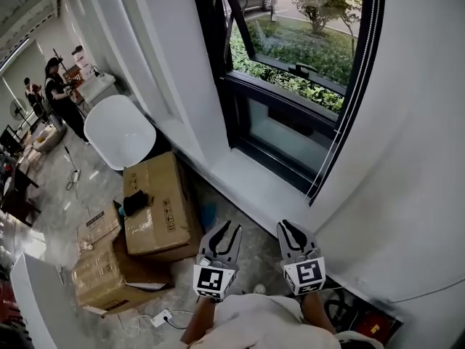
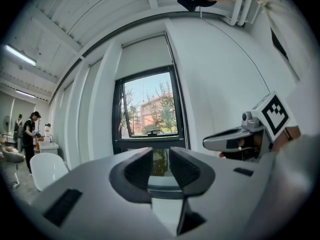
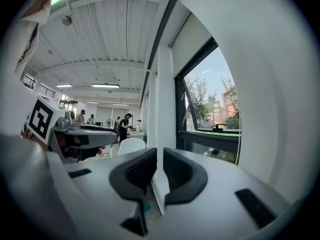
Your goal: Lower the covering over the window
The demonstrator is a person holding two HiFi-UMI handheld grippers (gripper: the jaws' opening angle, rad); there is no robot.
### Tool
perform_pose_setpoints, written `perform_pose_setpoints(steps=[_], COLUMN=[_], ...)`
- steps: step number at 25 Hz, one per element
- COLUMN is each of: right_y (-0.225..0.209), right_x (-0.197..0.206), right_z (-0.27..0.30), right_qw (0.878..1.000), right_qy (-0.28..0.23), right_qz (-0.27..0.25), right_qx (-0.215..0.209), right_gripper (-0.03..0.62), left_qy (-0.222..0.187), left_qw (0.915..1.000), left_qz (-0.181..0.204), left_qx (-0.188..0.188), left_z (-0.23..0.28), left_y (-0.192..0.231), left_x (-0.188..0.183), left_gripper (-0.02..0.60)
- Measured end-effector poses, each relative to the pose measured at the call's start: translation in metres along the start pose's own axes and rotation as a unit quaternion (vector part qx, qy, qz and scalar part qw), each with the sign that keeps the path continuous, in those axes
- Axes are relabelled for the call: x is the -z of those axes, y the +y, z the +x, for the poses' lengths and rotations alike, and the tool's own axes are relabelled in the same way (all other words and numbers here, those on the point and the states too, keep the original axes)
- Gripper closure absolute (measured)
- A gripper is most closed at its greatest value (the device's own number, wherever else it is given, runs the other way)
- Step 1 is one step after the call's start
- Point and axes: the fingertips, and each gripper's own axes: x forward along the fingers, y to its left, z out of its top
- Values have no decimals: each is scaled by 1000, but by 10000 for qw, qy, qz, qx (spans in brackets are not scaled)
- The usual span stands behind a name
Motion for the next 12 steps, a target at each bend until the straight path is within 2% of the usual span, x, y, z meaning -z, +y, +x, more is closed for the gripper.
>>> perform_pose_setpoints(steps=[12], right_y=[-36], right_x=[-1], right_z=[31], right_qw=[9999], right_qy=[-18], right_qz=[-25], right_qx=[169], right_gripper=[560], left_qy=[-128], left_qw=[9999], left_qz=[57], left_qx=[91], left_z=[48], left_y=[8], left_x=[-1], left_gripper=[474])
